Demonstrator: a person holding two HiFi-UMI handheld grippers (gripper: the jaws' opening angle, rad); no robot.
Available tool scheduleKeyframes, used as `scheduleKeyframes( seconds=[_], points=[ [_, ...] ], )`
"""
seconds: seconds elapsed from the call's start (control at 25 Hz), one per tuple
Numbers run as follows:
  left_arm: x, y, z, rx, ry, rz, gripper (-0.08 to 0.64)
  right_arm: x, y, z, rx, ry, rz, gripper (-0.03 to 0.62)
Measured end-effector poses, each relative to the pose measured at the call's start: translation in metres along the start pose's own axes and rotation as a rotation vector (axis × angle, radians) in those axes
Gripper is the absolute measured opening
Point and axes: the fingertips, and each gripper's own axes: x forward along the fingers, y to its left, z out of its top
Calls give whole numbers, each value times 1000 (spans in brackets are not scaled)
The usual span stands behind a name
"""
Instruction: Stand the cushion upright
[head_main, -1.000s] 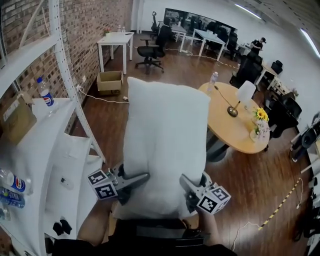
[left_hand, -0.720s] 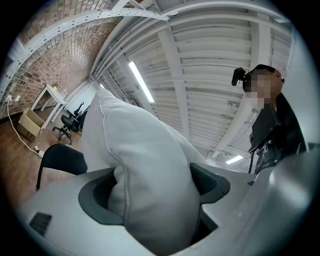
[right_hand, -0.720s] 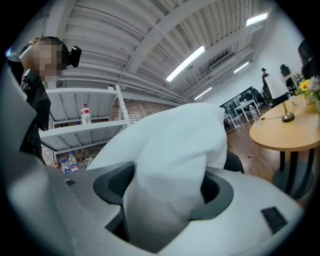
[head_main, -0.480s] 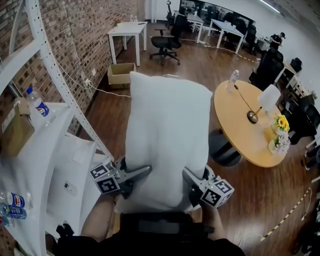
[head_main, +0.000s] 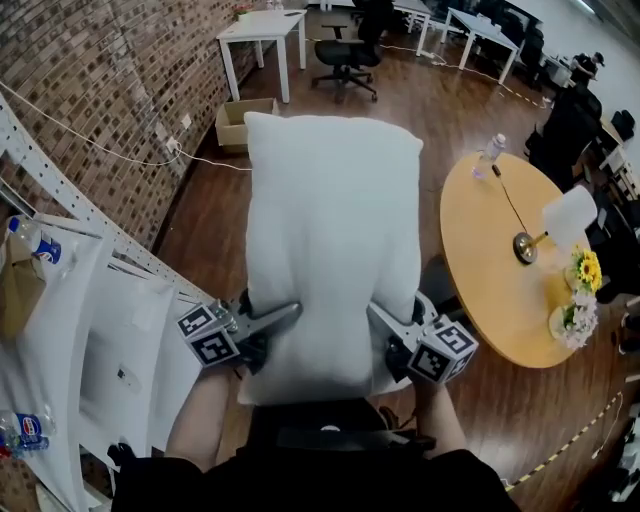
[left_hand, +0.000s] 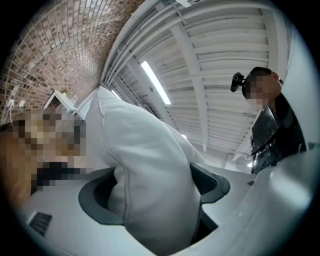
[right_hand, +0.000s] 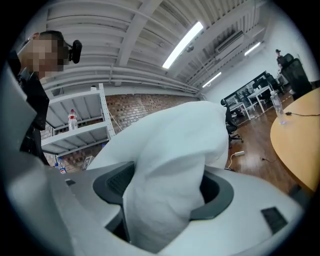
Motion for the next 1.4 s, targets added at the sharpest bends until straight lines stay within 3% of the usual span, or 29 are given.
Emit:
scheduleKeyframes(
  seconds=[0.24,0.56,0.84,1.2,1.4],
  points=[
    [28,43,-15,-37,14,32,396,25,-49,-3,33,33,6,348],
    [44,134,-49,-108,59,51,396,72,-115,-42,83,71,-38,353],
    [35,209,-101,-143,137,123,400,111,-159,-96,64,155,-46,354],
    [-1,253,-154,-52,315,280,443,118,-179,-174,46,352,-110,383],
    [-22,285,-197,13,486,442,436,125,-202,-222,-48,529,-195,377]
  ],
)
